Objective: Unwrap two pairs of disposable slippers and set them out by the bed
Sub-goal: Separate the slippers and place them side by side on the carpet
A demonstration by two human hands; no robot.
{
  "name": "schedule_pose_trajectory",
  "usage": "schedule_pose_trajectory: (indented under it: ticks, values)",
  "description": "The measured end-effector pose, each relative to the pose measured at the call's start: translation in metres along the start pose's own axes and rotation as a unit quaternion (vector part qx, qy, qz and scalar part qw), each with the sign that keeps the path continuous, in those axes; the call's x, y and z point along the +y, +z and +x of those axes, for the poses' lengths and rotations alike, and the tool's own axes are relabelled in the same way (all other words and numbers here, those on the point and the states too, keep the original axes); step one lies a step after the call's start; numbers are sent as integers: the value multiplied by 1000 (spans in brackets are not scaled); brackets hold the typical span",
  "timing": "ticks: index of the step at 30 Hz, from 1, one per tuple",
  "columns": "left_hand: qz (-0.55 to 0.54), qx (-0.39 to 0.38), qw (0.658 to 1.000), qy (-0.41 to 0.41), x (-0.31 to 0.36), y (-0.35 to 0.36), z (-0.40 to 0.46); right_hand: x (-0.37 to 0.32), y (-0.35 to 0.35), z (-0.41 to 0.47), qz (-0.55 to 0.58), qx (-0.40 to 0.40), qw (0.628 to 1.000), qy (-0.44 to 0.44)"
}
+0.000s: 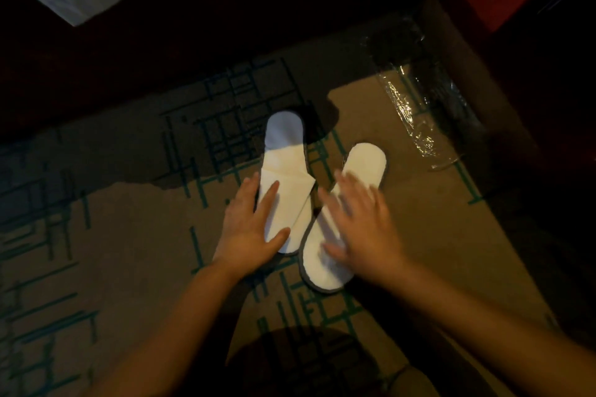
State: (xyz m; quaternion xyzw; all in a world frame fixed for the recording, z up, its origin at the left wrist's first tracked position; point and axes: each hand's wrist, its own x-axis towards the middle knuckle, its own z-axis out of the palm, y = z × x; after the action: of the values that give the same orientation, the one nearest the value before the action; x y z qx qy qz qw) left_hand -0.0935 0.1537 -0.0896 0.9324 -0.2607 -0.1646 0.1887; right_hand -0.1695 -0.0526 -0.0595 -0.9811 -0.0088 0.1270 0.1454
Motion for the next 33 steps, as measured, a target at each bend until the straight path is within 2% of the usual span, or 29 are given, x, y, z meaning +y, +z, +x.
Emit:
schedule_pose_trajectory:
  ticks: [3, 5, 8, 14, 19, 22, 29, 33]
  values:
    - [49, -100, 990, 82, -8, 8, 4, -12, 43, -38, -29, -126, 992, 16]
    - [74, -149, 982, 93, -7, 11, 7, -12, 55, -42, -37, -135, 990, 33]
    - [97, -179, 976, 83, -3, 15, 6, -6, 52, -35, -54, -135, 988, 44]
    - [112, -172, 977, 62, 0, 16, 10, 38, 16, -6, -37, -175, 983, -39]
    - [87, -138, 986, 30, 9, 25, 12, 55, 3, 9, -11, -191, 980, -51]
    - [98, -113, 987, 53, 7, 27, 5, 53, 4, 10, -5, -191, 980, -54]
    - [70, -107, 989, 73, 5, 22, 5, 54, -1, 16, -31, -188, 979, -66]
    - [72, -107, 990, 58, 12, 22, 24, 55, -10, 31, -49, -158, 984, -63]
